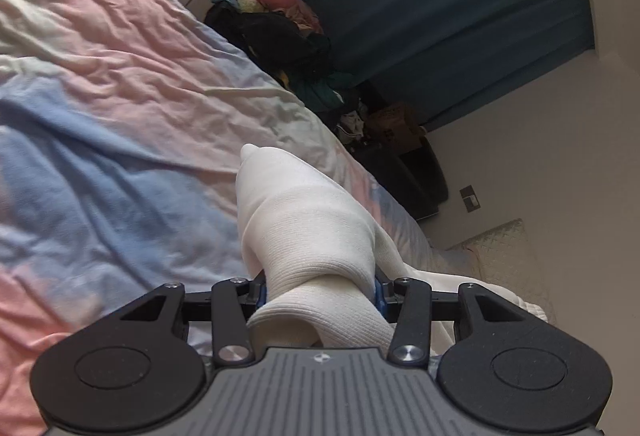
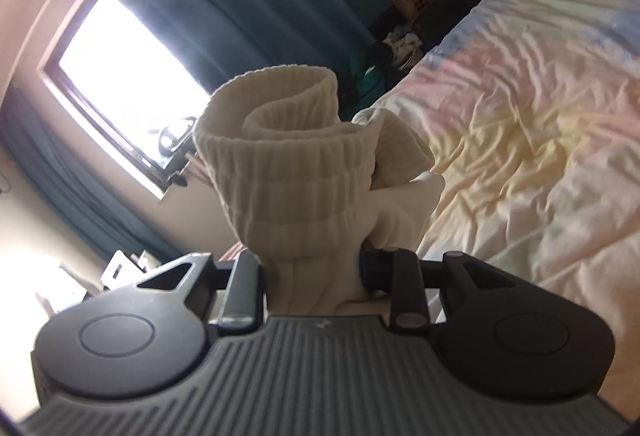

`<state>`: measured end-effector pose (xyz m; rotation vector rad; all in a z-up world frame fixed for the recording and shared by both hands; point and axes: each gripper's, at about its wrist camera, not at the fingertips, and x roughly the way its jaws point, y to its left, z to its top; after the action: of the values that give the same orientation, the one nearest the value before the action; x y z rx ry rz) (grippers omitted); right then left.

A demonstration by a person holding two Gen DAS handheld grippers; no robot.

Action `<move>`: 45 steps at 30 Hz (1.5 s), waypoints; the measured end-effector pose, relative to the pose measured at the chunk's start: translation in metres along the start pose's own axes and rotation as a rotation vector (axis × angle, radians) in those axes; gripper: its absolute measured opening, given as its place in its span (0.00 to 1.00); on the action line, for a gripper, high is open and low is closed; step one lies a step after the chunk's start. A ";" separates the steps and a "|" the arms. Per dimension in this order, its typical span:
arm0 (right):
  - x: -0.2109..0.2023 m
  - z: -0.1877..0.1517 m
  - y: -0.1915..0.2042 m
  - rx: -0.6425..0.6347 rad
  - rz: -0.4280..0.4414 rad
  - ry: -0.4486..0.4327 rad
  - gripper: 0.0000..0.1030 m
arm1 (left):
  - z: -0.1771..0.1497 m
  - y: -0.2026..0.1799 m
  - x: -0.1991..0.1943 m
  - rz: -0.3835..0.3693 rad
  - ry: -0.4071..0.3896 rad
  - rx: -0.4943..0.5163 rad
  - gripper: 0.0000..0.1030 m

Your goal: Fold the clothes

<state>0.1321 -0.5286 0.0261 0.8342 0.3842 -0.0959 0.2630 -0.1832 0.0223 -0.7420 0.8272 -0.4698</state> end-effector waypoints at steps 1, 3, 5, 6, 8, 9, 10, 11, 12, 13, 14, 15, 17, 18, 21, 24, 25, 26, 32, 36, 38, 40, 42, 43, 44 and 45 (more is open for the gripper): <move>0.008 0.019 -0.006 0.009 -0.019 -0.008 0.29 | 0.006 -0.025 0.025 -0.002 0.000 0.023 0.45; 0.026 0.063 -0.021 0.022 -0.073 -0.022 0.29 | 0.017 -0.067 0.078 -0.006 0.005 0.055 0.46; 0.039 0.099 -0.035 0.044 -0.119 -0.037 0.29 | 0.025 -0.097 0.129 -0.017 0.032 0.035 0.46; 0.046 0.118 -0.043 0.058 -0.144 -0.050 0.29 | 0.028 -0.108 0.154 -0.020 0.049 0.023 0.46; 0.059 0.147 -0.059 0.071 -0.190 -0.076 0.29 | 0.031 -0.126 0.202 -0.021 0.087 0.007 0.46; 0.068 0.157 -0.068 0.078 -0.213 -0.082 0.29 | 0.033 -0.133 0.226 -0.020 0.106 0.000 0.46; 0.076 0.164 -0.076 0.086 -0.234 -0.083 0.29 | 0.033 -0.136 0.250 -0.013 0.125 -0.003 0.46; 0.086 0.168 -0.085 0.090 -0.251 -0.081 0.29 | 0.033 -0.138 0.273 -0.006 0.142 -0.004 0.46; 0.096 0.171 -0.094 0.094 -0.268 -0.080 0.29 | 0.032 -0.137 0.293 0.005 0.157 -0.001 0.46; 0.107 0.171 -0.105 0.094 -0.284 -0.076 0.29 | 0.032 -0.136 0.312 0.014 0.170 0.005 0.46; 0.117 0.169 -0.115 0.095 -0.298 -0.069 0.29 | 0.030 -0.132 0.327 0.021 0.181 0.016 0.46; 0.129 0.164 -0.129 0.098 -0.312 -0.057 0.29 | 0.029 -0.125 0.342 0.027 0.194 0.028 0.46; 0.147 0.152 -0.154 0.120 -0.324 -0.037 0.29 | 0.025 -0.101 0.367 0.038 0.228 0.056 0.46; 0.153 0.140 -0.167 0.147 -0.324 -0.026 0.29 | 0.023 -0.089 0.378 0.040 0.246 0.070 0.46; 0.167 0.101 -0.206 0.236 -0.320 0.007 0.29 | 0.015 -0.055 0.395 0.025 0.301 0.103 0.46; 0.164 0.066 -0.233 0.329 -0.295 0.015 0.30 | 0.002 -0.034 0.395 -0.002 0.305 0.215 0.47; 0.161 0.057 -0.237 0.344 -0.283 0.002 0.30 | -0.005 -0.029 0.389 -0.013 0.291 0.264 0.48; 0.158 0.048 -0.241 0.357 -0.274 -0.012 0.30 | -0.011 -0.023 0.384 -0.019 0.279 0.310 0.50; 0.158 0.010 -0.243 0.303 -0.320 -0.060 0.36 | -0.032 0.007 0.378 0.022 0.276 0.444 0.74; 0.149 0.017 -0.238 0.385 -0.377 -0.005 0.42 | -0.028 0.008 0.376 0.037 0.300 0.522 0.83; 0.140 0.025 -0.229 0.428 -0.423 0.042 0.43 | -0.025 0.001 0.366 0.076 0.313 0.543 0.83; 0.123 0.033 -0.215 0.443 -0.471 0.082 0.43 | -0.021 -0.009 0.348 0.114 0.300 0.576 0.83; 0.104 0.039 -0.200 0.438 -0.504 0.103 0.42 | -0.017 -0.021 0.327 0.147 0.282 0.616 0.83; 0.092 0.042 -0.191 0.422 -0.508 0.098 0.42 | -0.013 -0.029 0.313 0.155 0.269 0.633 0.83; 0.081 0.045 -0.183 0.407 -0.512 0.094 0.42 | -0.010 -0.037 0.297 0.149 0.254 0.647 0.83; 0.069 0.047 -0.174 0.391 -0.517 0.089 0.42 | -0.007 -0.044 0.283 0.137 0.239 0.657 0.83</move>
<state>0.1696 -0.6755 -0.0932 1.1096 0.6728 -0.6312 0.4230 -0.3945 -0.0858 -0.0215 0.8699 -0.6681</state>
